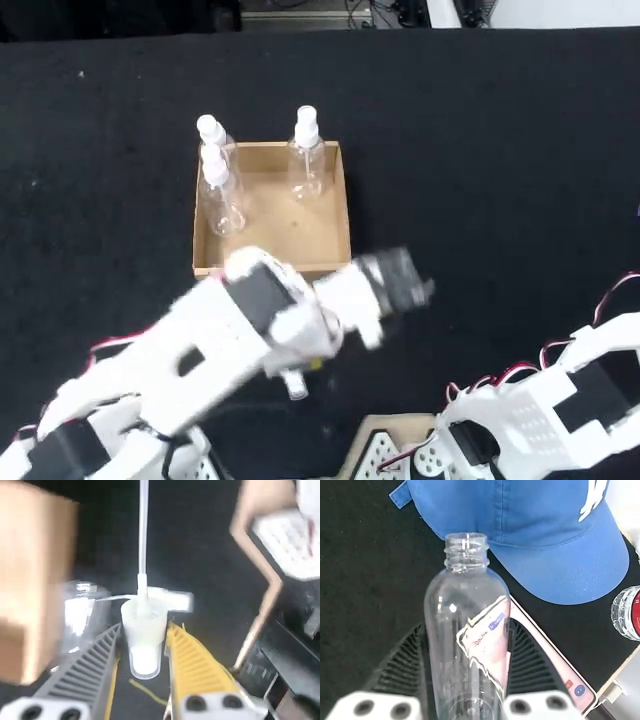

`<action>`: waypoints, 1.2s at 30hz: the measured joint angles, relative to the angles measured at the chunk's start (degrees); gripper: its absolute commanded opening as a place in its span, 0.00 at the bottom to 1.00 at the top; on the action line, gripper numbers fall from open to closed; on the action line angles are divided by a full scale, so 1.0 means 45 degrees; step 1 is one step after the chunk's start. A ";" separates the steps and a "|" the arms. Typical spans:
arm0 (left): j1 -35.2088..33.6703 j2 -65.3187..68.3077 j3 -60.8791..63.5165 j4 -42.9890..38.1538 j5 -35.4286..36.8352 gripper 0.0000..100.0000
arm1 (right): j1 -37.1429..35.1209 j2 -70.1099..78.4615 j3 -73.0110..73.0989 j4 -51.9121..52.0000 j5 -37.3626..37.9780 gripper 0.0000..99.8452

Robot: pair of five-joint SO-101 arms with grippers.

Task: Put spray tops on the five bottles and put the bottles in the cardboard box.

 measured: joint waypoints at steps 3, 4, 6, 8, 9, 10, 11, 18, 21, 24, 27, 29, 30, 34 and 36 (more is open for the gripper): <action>-0.1700 0.0000 -0.2442 0.0625 0.0000 0.04 | 0.0000 0.0000 0.0000 0.0000 0.0000 0.01; -0.2247 0.0000 -0.3360 0.0742 0.0000 0.04 | -0.0059 0.0000 0.0000 0.0000 0.0000 0.01; -0.3575 0.0000 -0.5255 0.0860 0.0000 0.04 | -0.0254 0.0000 0.0000 0.0117 0.0000 0.01; -0.5021 0.0000 -0.7072 0.0938 0.0000 0.04 | -0.0488 0.0000 0.0000 0.0449 0.0000 0.01; -0.5783 0.0000 -0.7912 0.0957 0.0000 0.04 | -0.0625 0.0000 -0.0020 0.0703 0.0000 0.01; -0.6564 0.0000 -0.8713 0.0996 0.0000 0.04 | -0.0762 0.0000 -0.0117 0.0957 0.0000 0.01; -0.7346 0.0000 -0.9416 0.1016 0.0020 0.04 | -0.0918 0.0000 -0.0195 0.1231 -0.0078 0.01; -1.3499 -0.0020 -1.1077 0.1739 0.0020 0.04 | -0.2305 -0.1602 -0.0215 0.2735 -0.1074 0.01; -1.5961 -0.0039 -0.9807 0.1739 0.0020 0.04 | -0.3399 -0.3087 0.0508 0.3067 -0.1387 0.01; -1.7602 -0.0020 -0.7365 0.1641 0.0020 0.03 | -0.4611 -0.4591 0.2168 0.3048 -0.1875 0.01; -1.8696 -0.0020 -0.4239 0.0410 0.0020 0.03 | -0.5900 -0.6291 0.4630 0.2442 -0.2305 0.01; -1.9458 0.0000 -0.2051 -0.0938 0.0020 0.03 | -0.6779 -0.7443 0.6486 0.1524 -0.2501 0.01; -1.9790 -0.0039 -0.0899 -0.1739 0.0020 0.03 | -0.7267 -0.8010 0.7463 0.0957 -0.2579 0.01; -2.0845 -0.0645 0.3360 -0.5021 -0.0508 0.03 | -0.9201 -0.9846 1.1370 -0.1074 -0.2989 0.01; -2.0943 -0.0938 0.5158 -0.6271 -0.1055 0.03 | -1.0061 -1.0491 1.3050 -0.1875 -0.3321 0.01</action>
